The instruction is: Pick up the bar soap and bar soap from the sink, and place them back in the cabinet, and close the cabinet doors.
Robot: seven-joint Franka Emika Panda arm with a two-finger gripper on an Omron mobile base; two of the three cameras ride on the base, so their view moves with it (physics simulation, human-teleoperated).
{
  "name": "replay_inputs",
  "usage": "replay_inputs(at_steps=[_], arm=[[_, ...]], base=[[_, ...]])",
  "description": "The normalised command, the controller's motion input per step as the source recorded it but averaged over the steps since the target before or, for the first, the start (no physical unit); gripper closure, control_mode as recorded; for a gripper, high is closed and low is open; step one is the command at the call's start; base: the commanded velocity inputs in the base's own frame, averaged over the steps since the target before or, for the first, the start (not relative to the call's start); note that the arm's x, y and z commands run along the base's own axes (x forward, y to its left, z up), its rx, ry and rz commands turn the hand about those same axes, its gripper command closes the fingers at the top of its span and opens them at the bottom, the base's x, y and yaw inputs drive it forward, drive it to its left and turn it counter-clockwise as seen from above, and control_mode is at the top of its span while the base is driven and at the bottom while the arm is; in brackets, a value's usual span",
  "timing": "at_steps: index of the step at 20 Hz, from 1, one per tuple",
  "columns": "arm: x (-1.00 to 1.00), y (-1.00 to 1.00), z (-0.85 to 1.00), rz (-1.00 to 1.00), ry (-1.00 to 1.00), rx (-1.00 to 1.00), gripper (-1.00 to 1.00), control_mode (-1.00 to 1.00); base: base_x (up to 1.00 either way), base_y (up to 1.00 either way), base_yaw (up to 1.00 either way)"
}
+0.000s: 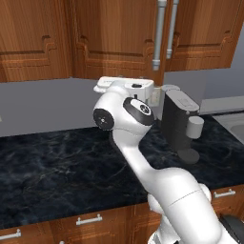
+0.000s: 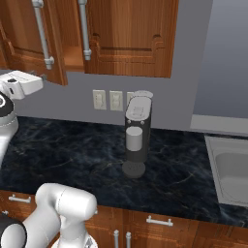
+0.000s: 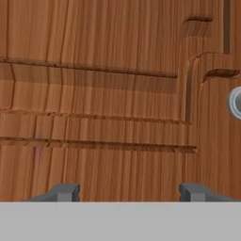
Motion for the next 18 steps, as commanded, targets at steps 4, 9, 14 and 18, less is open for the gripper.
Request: replay_inputs(at_steps=[4, 9, 14, 18], arm=[[0.26, -0.25, 0.0, 0.09, 0.0, 0.0, -1.0, -1.0], [0.23, -0.26, 0.0, 0.09, 0.0, 0.0, -1.0, -1.0], [0.25, -0.25, 0.0, 0.09, 0.0, 0.0, -1.0, -1.0], [0.26, -0.2, 0.0, 0.08, 0.0, 0.0, -1.0, -1.0]], base=[[0.0, 0.0, 0.0], [0.0, 0.0, 0.0], [0.0, 0.0, 0.0], [0.0, 0.0, 0.0]])
